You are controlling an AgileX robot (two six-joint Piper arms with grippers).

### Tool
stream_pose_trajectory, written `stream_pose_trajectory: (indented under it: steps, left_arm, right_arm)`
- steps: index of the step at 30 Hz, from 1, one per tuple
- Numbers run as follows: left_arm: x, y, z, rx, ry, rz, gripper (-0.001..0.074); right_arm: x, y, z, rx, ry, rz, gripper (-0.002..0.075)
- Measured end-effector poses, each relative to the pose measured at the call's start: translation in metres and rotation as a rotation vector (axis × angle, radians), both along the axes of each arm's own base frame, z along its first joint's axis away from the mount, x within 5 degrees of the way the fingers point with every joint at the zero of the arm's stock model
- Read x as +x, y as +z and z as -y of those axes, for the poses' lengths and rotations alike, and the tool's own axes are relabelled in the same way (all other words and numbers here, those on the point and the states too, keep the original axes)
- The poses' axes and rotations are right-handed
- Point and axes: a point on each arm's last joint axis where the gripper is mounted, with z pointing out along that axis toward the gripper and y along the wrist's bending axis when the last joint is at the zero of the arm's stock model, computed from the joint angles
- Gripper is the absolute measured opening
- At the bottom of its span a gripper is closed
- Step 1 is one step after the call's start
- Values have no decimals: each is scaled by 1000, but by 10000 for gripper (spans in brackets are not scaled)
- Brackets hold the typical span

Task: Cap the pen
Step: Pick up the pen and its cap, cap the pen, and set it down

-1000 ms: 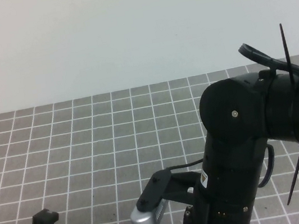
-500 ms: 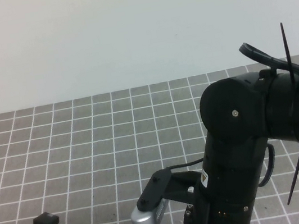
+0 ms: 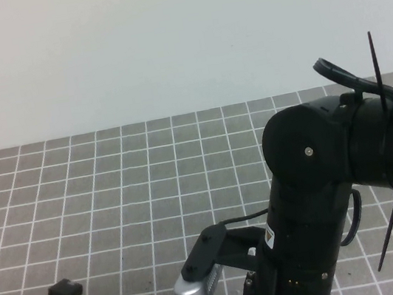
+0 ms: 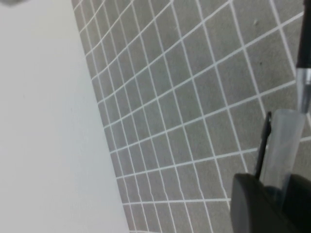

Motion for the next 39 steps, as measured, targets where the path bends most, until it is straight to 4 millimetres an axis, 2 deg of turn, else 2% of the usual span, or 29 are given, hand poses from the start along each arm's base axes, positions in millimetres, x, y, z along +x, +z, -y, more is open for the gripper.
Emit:
stream_pose_trajectory:
  steps: [20, 39]
  left_arm:
    - [-3, -3, 0, 30, -12, -31, 77]
    - [-2, -1, 1, -2, -8, -17, 77]
  right_arm:
    - [-3, 0, 2, -24, 20, -30, -3]
    - [2, -1, -8, 67, -39, -17, -3]
